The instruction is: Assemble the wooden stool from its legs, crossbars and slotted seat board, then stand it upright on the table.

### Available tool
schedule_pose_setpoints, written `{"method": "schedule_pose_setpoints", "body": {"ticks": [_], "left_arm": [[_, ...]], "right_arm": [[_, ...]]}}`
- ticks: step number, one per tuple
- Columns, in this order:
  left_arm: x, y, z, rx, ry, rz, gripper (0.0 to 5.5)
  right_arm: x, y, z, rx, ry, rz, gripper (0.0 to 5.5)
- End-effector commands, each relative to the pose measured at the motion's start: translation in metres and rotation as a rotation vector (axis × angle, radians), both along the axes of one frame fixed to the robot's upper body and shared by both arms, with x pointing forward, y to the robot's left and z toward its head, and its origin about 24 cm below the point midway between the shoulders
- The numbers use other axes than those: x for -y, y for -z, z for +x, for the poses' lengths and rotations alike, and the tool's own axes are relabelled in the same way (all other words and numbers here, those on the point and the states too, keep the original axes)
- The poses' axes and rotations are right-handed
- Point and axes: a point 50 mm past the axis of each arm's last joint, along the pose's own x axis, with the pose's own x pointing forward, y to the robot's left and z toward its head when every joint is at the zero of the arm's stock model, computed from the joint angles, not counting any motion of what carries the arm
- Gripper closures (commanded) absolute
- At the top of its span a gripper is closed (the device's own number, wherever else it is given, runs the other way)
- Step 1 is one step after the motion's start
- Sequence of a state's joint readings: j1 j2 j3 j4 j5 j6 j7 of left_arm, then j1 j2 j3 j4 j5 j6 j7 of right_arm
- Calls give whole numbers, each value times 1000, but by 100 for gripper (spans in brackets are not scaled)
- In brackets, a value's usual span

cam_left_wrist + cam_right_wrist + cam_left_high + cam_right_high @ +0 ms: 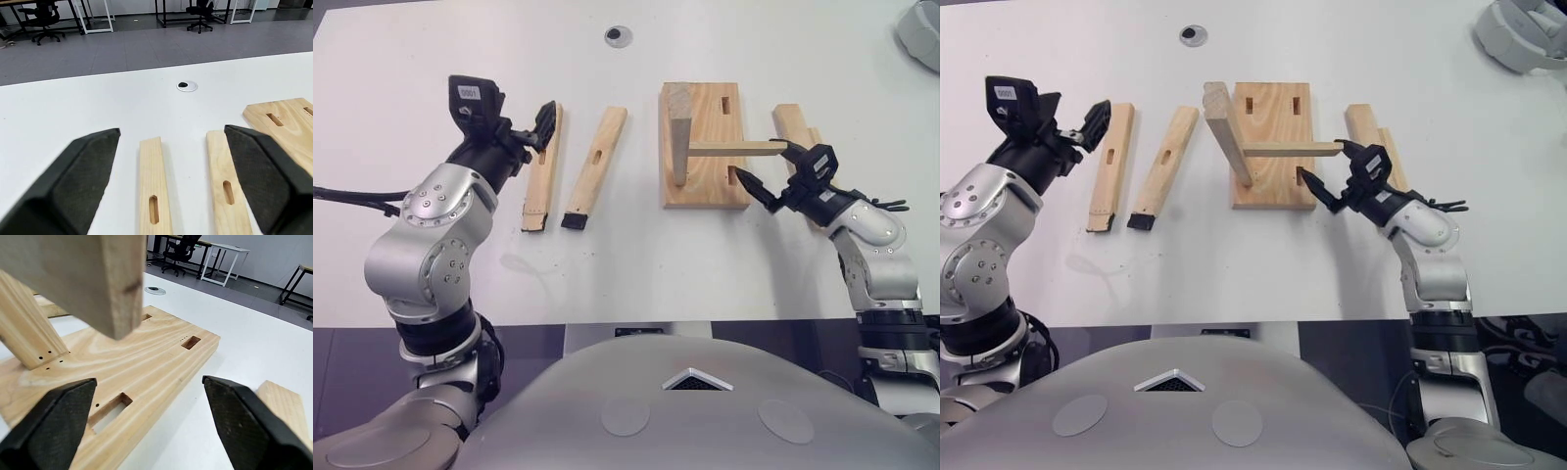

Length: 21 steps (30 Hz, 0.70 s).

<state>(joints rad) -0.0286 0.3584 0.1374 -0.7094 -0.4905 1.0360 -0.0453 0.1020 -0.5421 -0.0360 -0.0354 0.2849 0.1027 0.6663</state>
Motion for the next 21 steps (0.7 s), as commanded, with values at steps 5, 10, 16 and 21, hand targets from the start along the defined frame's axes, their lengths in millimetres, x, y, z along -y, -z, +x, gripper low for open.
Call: {"method": "schedule_pose_setpoints", "body": {"ticks": [5, 10, 16, 21], "left_arm": [[14, 27, -19, -128, 88, -30, 157], [23, 42, -28, -202, 126, -50, 157], [29, 61, -36, -281, 144, -16, 157], [23, 80, -39, -329, 132, 64, 157]], "right_arm": [[13, -5, -6, 5, 57, -33, 146], [14, -11, 2, 54, 95, -43, 146], [6, -8, 1, 58, 84, -38, 146], [0, -9, 2, 69, 74, -33, 146]]}}
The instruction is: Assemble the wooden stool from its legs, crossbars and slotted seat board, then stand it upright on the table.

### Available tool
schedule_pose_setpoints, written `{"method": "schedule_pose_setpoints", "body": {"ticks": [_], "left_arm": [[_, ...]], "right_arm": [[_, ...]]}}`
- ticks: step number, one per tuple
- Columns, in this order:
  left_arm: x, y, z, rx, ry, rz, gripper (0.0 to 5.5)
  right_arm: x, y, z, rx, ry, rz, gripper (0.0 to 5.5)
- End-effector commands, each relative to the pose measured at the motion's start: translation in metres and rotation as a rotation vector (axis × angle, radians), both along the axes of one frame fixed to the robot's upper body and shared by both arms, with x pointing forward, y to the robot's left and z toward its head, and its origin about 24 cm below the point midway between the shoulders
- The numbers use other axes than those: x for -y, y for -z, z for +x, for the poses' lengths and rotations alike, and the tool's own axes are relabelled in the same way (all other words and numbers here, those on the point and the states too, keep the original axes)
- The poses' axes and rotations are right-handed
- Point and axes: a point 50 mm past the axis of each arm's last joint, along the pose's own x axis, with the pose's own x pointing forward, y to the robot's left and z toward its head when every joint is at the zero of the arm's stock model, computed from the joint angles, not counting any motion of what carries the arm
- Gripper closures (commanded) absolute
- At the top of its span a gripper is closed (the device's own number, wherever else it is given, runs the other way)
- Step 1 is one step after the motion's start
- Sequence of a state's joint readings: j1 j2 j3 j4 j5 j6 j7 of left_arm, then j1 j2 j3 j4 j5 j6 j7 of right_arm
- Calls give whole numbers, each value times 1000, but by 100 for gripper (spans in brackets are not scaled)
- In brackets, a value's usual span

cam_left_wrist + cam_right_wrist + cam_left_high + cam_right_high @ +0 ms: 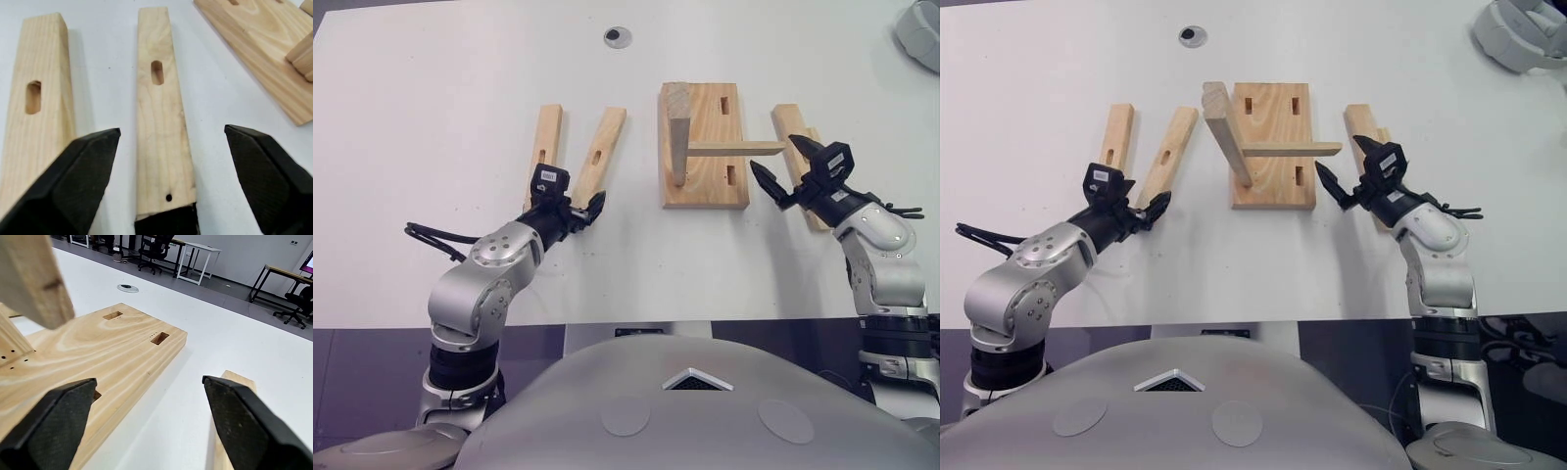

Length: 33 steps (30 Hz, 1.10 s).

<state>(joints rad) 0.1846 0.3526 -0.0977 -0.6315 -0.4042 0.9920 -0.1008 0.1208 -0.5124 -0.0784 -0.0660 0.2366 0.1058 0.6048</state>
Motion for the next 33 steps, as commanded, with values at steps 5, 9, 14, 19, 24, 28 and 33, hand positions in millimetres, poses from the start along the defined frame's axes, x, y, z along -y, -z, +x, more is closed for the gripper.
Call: {"method": "schedule_pose_setpoints", "body": {"ticks": [5, 9, 14, 19, 24, 28, 33], "left_arm": [[2, 14, -5, -12, 33, 71, 226], [6, 15, -7, -2, 56, 90, 303], [-1, 17, -2, 27, 11, 140, 341], [-5, -12, 18, 214, -81, 77, 342], [-12, -72, 38, 495, -139, -52, 342], [-18, -124, 48, 725, -126, -69, 342], [-5, -170, 55, 961, 95, 138, 342]], "right_arm": [[-7, -4, 4, 32, -11, 6, 146], [-8, -4, 4, 35, -7, 9, 146], [-5, -8, 8, 56, 21, 15, 146], [3, -15, 10, 96, 80, 16, 146], [26, -39, 18, 205, 201, -10, 146], [45, -83, 33, 357, 299, 15, 146], [27, -165, 49, 466, 204, 512, 146]]}}
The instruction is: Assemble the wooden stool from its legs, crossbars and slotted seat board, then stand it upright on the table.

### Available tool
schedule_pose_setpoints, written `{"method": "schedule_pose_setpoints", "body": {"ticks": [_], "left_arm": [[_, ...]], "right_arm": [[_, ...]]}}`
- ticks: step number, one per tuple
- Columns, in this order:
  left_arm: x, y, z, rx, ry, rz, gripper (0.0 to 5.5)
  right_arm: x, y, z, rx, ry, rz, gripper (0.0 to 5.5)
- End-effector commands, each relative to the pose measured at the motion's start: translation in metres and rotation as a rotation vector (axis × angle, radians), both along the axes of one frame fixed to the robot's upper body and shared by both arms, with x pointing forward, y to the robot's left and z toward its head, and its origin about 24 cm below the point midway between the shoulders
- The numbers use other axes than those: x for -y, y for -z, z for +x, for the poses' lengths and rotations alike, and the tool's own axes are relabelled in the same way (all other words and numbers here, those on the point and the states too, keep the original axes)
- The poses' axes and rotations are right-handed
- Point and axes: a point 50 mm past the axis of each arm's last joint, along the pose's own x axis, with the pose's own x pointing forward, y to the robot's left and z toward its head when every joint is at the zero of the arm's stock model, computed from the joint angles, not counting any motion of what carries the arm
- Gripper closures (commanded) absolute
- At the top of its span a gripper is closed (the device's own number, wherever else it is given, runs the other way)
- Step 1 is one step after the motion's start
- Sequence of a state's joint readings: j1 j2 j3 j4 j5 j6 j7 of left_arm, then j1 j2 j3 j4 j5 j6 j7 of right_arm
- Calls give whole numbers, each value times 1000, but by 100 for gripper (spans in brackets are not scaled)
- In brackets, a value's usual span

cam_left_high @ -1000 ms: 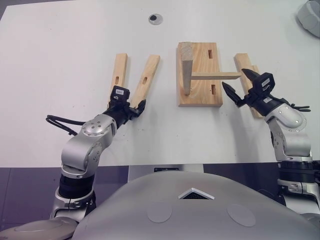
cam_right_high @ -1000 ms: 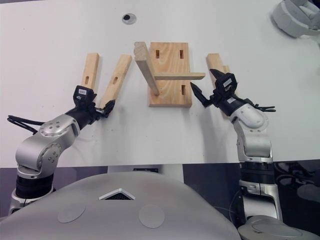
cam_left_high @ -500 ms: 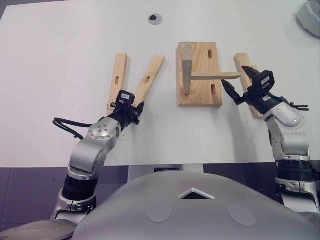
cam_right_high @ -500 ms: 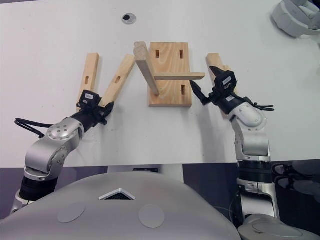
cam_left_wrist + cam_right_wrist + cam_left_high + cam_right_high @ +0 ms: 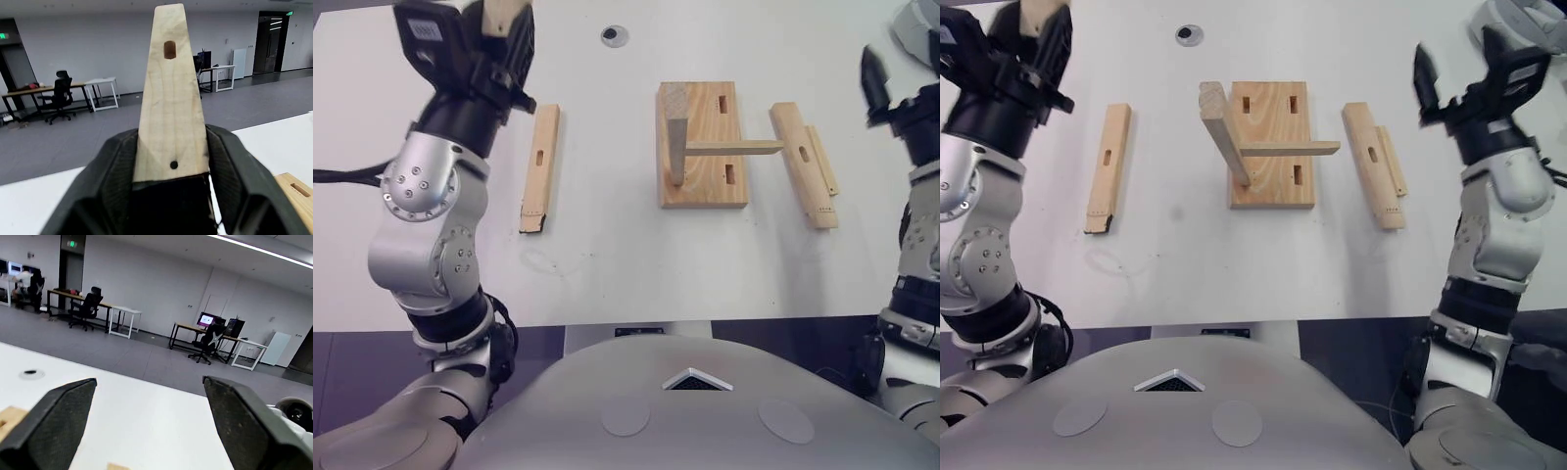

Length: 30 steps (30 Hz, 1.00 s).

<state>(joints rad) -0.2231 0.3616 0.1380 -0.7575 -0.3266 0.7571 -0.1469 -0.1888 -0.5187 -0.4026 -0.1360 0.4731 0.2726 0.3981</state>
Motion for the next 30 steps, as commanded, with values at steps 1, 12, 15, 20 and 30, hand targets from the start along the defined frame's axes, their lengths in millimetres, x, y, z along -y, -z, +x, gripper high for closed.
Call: {"method": "schedule_pose_setpoints", "body": {"ticks": [1, 12, 15, 20, 30], "left_arm": [[17, -30, 5, 172, 119, 236, 342], [71, -62, 12, 483, 335, 480, 342], [77, -63, 8, 500, 364, 454, 342], [79, -60, 4, 474, 415, 363, 342], [80, -51, -1, 377, 526, 265, 343]], "right_arm": [[-32, -65, 5, 139, -265, 298, 146], [-102, -123, 8, -69, -678, 879, 146], [-98, -122, 4, -86, -709, 952, 146], [-83, -122, 4, -71, -722, 1053, 146], [-90, -125, -12, -47, -819, 973, 146]]}}
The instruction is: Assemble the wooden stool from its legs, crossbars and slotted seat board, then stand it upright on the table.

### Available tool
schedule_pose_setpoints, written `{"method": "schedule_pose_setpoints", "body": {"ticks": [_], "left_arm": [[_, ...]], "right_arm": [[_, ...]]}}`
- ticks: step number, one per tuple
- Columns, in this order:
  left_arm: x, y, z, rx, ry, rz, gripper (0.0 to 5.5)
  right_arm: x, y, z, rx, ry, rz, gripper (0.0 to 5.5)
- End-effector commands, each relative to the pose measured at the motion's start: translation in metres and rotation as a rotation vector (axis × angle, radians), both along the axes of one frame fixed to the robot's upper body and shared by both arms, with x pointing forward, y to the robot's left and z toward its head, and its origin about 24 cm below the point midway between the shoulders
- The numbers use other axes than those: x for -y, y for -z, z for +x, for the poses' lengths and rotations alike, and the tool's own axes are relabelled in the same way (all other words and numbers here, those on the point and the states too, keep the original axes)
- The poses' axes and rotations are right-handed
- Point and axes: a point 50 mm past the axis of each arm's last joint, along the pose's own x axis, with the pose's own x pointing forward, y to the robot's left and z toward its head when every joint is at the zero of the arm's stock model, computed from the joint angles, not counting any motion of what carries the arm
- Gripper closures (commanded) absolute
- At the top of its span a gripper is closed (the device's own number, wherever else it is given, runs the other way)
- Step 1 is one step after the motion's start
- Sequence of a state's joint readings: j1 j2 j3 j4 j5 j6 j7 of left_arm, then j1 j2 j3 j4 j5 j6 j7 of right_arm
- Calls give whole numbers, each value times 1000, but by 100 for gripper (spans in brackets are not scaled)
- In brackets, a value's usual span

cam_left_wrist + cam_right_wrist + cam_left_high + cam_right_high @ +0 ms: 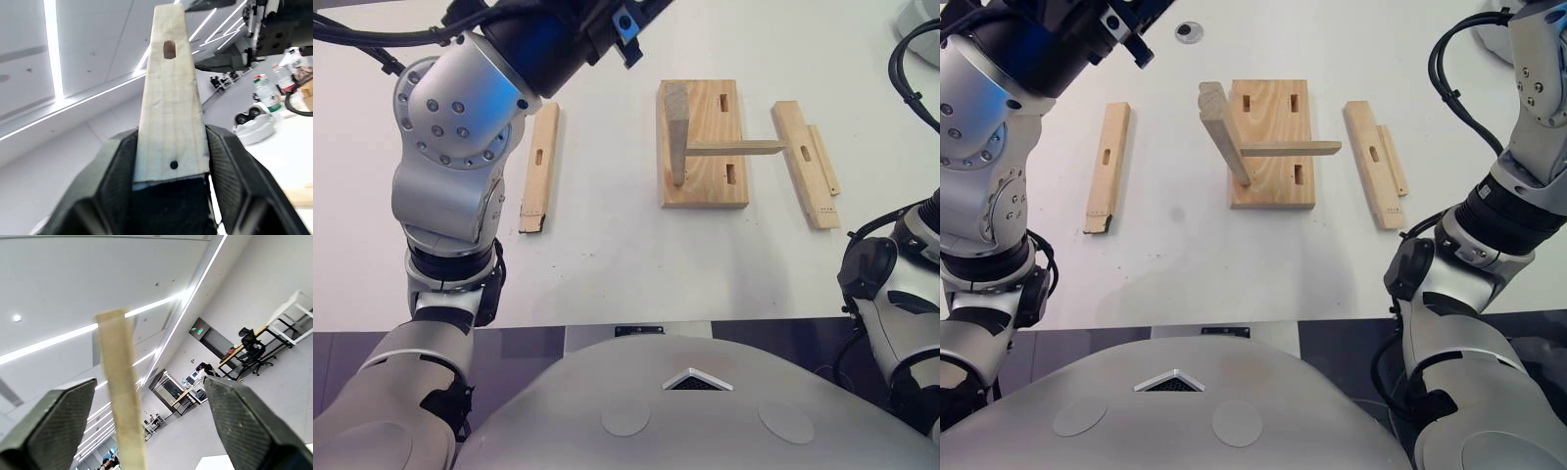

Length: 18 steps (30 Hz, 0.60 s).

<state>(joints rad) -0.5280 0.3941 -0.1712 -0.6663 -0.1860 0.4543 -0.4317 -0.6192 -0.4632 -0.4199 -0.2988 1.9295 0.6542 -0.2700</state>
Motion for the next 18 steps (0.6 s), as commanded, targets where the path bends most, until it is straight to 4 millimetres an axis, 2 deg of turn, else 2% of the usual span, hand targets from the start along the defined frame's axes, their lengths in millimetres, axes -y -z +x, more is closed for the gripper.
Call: {"method": "schedule_pose_setpoints", "body": {"ticks": [1, 12, 18], "left_arm": [[0, -1, 0, -12, 8, -1, 343], [6, 7, -8, -31, 53, 7, 343], [8, 11, -11, -39, 89, 20, 343]], "right_arm": [[0, 2, -7, 24, -22, -30, 146], [9, 1, -4, 27, -22, 5, 146], [4, -1, -5, 44, -45, 3, 256]]}}
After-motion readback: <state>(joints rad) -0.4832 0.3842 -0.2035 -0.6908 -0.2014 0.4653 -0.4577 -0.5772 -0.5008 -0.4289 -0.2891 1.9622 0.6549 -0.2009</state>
